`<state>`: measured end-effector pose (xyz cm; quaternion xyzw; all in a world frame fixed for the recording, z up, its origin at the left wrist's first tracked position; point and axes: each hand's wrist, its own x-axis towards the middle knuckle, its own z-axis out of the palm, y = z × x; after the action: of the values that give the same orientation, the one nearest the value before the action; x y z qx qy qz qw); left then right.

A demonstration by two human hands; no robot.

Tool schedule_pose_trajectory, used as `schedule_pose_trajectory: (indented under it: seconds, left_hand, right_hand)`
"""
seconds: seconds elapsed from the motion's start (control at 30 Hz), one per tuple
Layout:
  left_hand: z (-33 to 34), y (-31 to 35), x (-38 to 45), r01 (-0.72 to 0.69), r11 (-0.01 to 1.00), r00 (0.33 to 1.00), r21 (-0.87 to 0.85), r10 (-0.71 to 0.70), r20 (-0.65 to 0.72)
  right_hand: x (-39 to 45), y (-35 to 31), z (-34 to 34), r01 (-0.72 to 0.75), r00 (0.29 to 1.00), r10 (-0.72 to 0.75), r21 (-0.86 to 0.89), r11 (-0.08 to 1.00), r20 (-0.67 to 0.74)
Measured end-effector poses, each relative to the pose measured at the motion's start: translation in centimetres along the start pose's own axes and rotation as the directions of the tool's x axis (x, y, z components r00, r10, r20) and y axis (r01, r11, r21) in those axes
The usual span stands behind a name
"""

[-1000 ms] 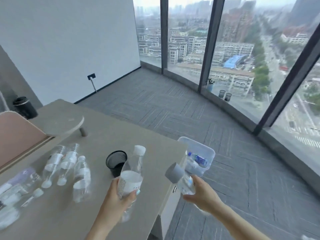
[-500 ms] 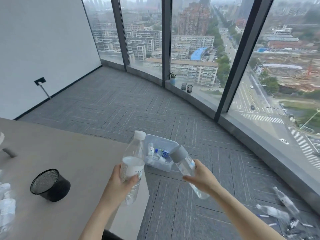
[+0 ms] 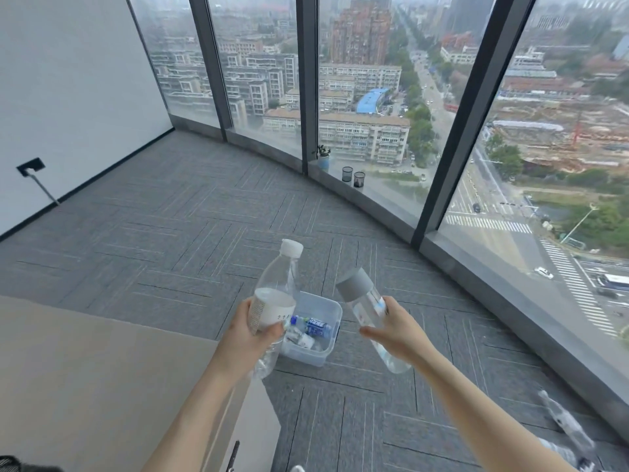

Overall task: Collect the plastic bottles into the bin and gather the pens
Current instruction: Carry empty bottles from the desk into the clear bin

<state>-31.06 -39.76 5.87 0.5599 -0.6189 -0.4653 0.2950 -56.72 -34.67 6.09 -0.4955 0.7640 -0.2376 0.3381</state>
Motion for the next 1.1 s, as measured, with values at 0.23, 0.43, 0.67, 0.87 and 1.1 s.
schedule_pose_trajectory:
  seconds: [0.23, 0.43, 0.67, 0.87, 1.1]
  left_hand:
    - [-2.1, 0.4, 10.1, -0.006, 0.999, 1.000, 0.041, 0.007, -0.022]
    - [-1.0, -0.2, 15.5, 0.049, 0.998, 0.999, 0.031, -0.048, -0.020]
    - [0.6, -1.5, 22.4, 0.177, 0.984, 0.981, 0.037, -0.173, -0.089]
    - [2.3, -3.1, 27.6, 0.328, 0.944, 0.920, -0.030, -0.326, -0.216]
    - [3.8, -6.6, 32.6, 0.438, 0.886, 0.852, -0.153, -0.463, -0.244]
  right_hand:
    - [8.6, -3.3, 0.3, -0.025, 1.000, 0.024, 0.053, 0.998, 0.012]
    - [14.8, -4.6, -0.3, -0.013, 0.998, 0.010, 0.036, 0.999, 0.057]
    - [25.1, -3.8, 0.2, -0.010, 0.983, 0.015, -0.029, 1.000, 0.182]
    - [35.1, -3.6, 0.9, 0.057, 0.955, -0.009, -0.155, 0.986, 0.297]
    - [43.2, -2.2, 3.9, 0.105, 0.924, -0.010, -0.228, 0.968, 0.383]
